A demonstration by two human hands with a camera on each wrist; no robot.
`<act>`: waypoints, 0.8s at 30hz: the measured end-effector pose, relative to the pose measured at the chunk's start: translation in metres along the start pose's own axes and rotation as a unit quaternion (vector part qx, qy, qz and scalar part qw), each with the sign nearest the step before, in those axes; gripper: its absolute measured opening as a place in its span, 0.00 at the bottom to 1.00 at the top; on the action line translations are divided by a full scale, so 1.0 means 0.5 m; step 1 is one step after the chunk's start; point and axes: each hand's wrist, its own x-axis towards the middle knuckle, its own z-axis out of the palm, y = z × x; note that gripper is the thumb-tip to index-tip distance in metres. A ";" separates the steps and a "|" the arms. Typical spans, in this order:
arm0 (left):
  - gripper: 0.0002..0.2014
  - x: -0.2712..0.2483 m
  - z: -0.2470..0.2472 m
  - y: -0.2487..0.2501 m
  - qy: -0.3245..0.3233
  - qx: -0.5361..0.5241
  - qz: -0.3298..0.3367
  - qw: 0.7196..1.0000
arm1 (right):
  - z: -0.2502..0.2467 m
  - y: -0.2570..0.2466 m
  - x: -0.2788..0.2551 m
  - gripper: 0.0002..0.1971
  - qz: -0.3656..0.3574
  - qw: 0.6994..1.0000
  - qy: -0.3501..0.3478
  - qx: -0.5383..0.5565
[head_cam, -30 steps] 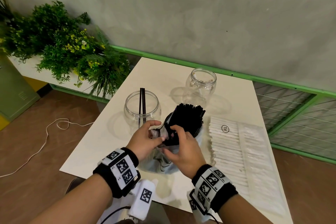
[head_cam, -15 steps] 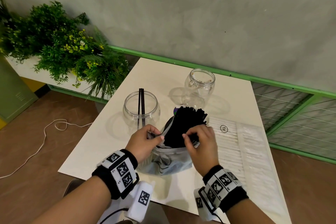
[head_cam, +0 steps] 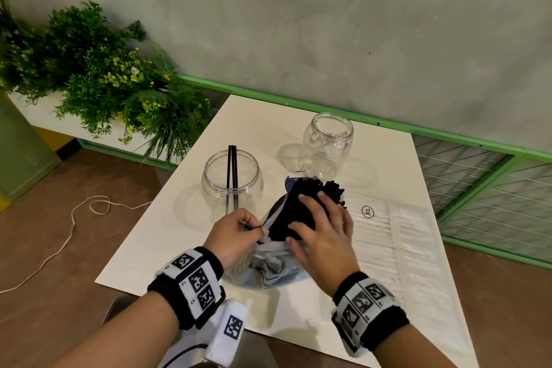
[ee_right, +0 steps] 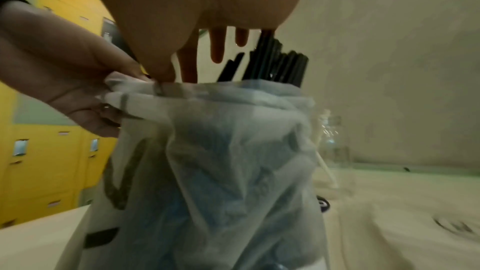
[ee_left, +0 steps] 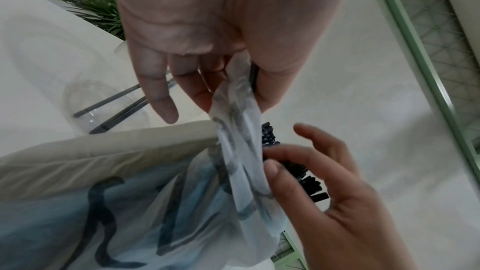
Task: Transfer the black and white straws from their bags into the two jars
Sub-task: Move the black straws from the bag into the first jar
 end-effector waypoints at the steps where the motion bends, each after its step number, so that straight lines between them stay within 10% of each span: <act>1: 0.09 0.000 -0.003 -0.001 -0.001 -0.004 -0.003 1.000 | 0.002 0.011 -0.001 0.10 0.043 0.999 0.017 0.011; 6: 0.09 0.001 -0.014 -0.007 -0.024 0.001 -0.003 1.000 | 0.009 0.068 -0.023 0.36 0.235 0.944 0.090 0.212; 9: 0.09 -0.006 -0.015 -0.002 -0.036 0.026 0.013 0.999 | 0.028 0.074 -0.034 0.54 0.348 0.840 -0.018 0.417; 15: 0.12 -0.003 -0.004 -0.010 -0.128 -0.004 -0.087 0.988 | 0.081 0.063 -0.041 0.50 0.388 0.726 -0.130 0.552; 24: 0.24 -0.006 0.007 0.004 -0.110 -0.182 -0.143 0.967 | 0.009 0.018 0.002 0.51 0.236 0.787 -0.087 0.563</act>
